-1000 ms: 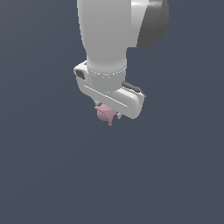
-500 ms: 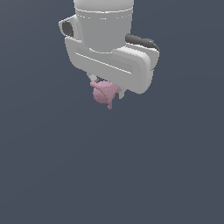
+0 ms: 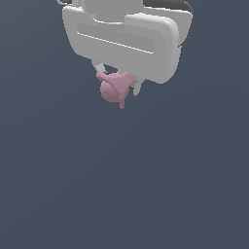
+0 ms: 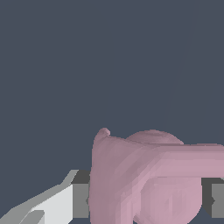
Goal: Pick up the object and move it to a goal position.
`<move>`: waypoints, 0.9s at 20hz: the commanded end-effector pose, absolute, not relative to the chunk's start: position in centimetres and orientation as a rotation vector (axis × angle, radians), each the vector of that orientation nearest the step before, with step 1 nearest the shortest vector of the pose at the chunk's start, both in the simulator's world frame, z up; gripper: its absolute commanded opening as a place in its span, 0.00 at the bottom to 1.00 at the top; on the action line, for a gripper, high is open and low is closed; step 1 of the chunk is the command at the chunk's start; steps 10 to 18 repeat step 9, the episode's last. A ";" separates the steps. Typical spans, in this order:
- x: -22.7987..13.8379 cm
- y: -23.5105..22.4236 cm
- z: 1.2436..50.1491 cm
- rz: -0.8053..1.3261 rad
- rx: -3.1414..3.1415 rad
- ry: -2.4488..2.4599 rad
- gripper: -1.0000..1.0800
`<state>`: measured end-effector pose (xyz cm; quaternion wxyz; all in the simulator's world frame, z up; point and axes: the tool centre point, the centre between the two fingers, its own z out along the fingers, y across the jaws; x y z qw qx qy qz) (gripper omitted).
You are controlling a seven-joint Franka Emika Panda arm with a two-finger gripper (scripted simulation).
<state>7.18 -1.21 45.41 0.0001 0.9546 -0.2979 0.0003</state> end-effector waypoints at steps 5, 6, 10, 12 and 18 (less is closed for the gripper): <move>7.3 -1.2 46.4 0.000 2.999 -0.936 0.00; 7.4 -1.2 46.5 0.000 2.999 -0.936 0.00; 7.4 -1.2 46.6 0.000 2.999 -0.936 0.00; 7.4 -1.2 46.6 0.000 2.999 -0.936 0.00; 7.4 -1.2 46.6 0.000 2.999 -0.936 0.00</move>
